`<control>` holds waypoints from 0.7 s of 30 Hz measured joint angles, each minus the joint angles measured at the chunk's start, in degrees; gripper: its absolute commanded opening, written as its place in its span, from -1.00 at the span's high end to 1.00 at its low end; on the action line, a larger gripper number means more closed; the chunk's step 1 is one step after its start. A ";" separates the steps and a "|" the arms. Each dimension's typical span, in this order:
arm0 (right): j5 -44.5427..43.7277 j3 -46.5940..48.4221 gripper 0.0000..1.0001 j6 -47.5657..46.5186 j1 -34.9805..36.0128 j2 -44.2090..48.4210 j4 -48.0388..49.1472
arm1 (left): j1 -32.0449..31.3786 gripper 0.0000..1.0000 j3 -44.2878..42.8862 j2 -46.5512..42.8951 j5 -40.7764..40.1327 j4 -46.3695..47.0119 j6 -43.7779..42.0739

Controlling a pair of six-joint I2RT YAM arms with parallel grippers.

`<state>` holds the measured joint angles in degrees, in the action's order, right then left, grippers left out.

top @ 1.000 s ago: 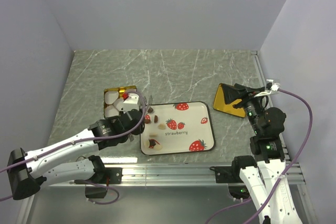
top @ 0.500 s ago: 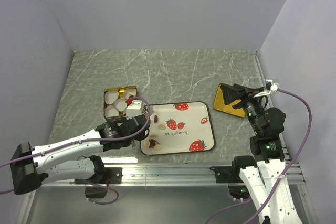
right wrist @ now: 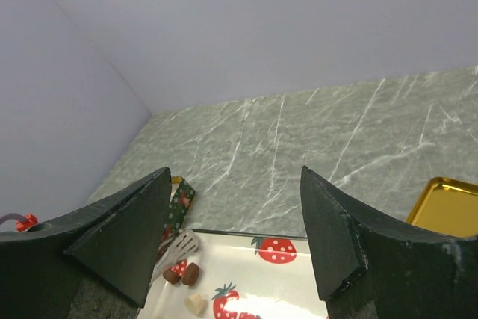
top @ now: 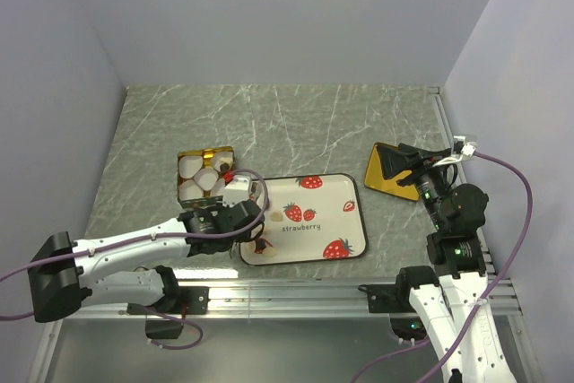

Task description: Pack the chocolate

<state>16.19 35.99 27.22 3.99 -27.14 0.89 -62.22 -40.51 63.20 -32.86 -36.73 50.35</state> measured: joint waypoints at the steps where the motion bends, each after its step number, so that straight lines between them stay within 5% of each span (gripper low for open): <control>1: 0.00 0.00 -0.53 0.00 0.00 0.00 0.00 | -0.02 0.27 0.00 0.17 0.00 0.11 -0.02; 21: -0.04 0.00 -0.53 -0.02 0.00 0.02 0.00 | 0.15 0.40 -1.77 -5.64 -3.13 -1.51 -0.48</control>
<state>16.14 35.99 27.20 3.99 -27.11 0.89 -62.06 -42.28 57.56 -35.99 -38.24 49.87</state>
